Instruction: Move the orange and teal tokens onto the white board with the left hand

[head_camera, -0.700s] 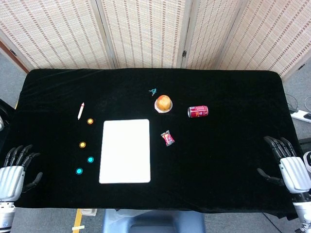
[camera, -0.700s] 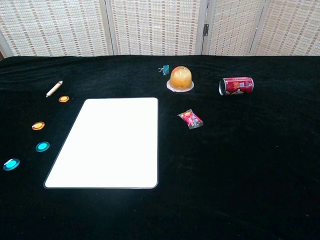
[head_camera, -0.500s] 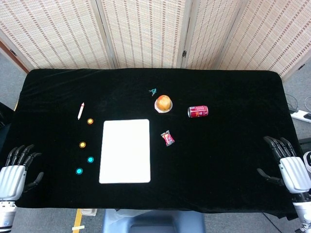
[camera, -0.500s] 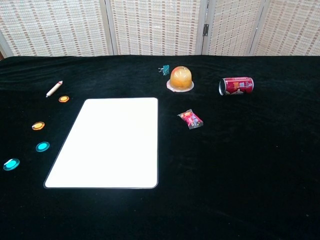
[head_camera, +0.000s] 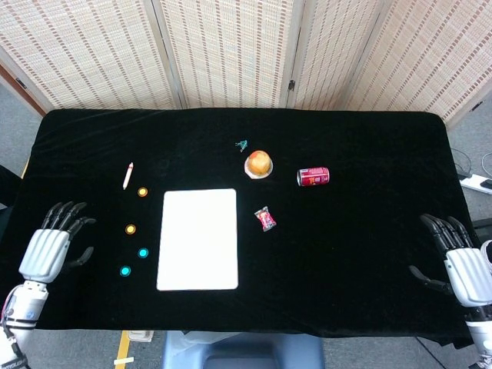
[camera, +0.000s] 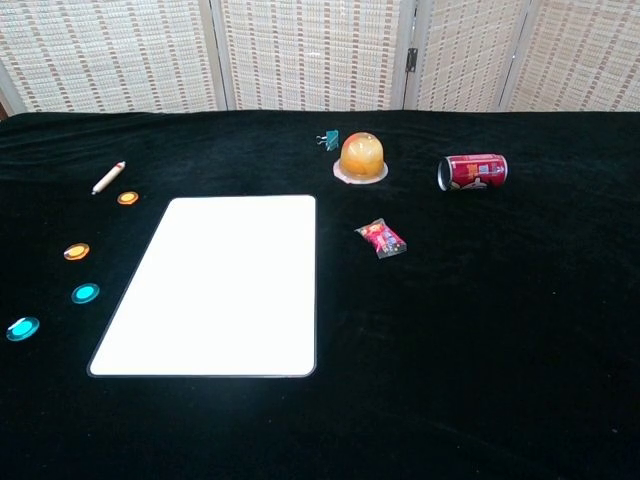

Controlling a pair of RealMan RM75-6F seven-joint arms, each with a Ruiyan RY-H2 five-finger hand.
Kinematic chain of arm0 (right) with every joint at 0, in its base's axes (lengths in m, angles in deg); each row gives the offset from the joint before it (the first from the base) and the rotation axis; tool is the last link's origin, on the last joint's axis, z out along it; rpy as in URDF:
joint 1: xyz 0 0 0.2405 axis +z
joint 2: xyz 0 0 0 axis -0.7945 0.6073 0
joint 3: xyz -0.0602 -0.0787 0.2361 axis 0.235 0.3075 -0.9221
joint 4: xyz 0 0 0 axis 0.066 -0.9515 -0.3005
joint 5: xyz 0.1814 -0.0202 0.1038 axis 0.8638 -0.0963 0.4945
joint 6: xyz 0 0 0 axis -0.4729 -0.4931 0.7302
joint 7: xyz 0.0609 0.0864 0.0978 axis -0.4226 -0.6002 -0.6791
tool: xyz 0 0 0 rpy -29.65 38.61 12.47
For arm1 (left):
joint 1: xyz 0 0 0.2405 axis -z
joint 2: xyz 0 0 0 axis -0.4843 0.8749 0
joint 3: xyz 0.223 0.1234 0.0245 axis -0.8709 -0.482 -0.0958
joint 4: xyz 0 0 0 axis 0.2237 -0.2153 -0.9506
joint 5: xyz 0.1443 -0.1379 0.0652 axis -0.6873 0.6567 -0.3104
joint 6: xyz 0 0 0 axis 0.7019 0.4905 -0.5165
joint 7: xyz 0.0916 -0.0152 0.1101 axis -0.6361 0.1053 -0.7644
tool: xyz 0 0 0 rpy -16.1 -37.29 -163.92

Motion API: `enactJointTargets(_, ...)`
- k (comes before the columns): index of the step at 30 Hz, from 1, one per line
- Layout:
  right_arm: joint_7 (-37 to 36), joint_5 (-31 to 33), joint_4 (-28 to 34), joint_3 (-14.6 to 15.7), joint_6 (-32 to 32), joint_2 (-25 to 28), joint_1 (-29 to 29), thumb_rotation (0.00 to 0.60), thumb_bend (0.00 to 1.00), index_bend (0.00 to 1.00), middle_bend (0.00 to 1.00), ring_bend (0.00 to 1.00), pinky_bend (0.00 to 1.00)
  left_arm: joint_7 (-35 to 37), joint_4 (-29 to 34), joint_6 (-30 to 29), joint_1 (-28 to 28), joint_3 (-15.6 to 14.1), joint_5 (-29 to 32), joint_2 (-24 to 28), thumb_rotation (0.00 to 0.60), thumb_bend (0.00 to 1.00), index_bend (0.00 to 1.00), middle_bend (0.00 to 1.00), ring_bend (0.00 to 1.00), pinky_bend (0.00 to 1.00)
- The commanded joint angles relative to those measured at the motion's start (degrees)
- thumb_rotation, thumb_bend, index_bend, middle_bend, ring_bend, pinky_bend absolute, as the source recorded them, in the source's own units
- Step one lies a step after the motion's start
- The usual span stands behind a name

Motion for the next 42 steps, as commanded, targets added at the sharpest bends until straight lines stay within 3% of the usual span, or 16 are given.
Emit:
enactJointTargets(1, 0.07, 0.07, 0.0, 0.03, -0.15, 0.13, -0.17, 0.6, 0.27, 0.06, 0.11, 0.11, 0.03, 2.83, -2.74, 6.74, 6.19, 3.33, 2.22, -0.97, 0.6, 0.37, 0.34, 0.13, 0.09, 0.0)
enactJointTargets(11, 0.14, 0.62, 0.17, 0.11, -0.39, 0.7, -0.82, 0.6, 0.27, 0.06, 0.11, 0.11, 0.03, 3.12, -14.45, 20.26, 18.99, 7.33, 8.02, -8.99, 0.6, 0.37, 0.36, 0.13, 0.09, 0.0)
enactJointTargets(21, 0.62, 1.72, 0.3, -0.11, 0.51, 0.74, -0.89, 0.6, 0.27, 0.06, 0.11, 0.11, 0.03, 1.16, -25.71, 30.69, 27.36, 8.1, 14.41, -16.7, 0.6, 0.37, 0.36, 0.12, 0.05, 0.0)
enactJointTargets(30, 0.65, 2.72, 0.41, -0.39, 1.16, 1.05, -0.99, 0.6, 0.27, 0.06, 0.11, 0.11, 0.03, -2.57, -34.16, 36.38, 31.79, 7.25, 18.37, -21.61, 0.6, 0.37, 0.37, 0.12, 0.04, 0.0)
enactJointTargets(42, 1.13, 2.96, 0.9, -0.56, 1.9, 1.4, -0.81, 0.6, 0.27, 0.06, 0.11, 0.11, 0.03, -1.66, -45.26, 40.92, 32.4, 5.34, 21.96, -27.86, 0.6, 0.37, 0.38, 0.12, 0.04, 0.0)
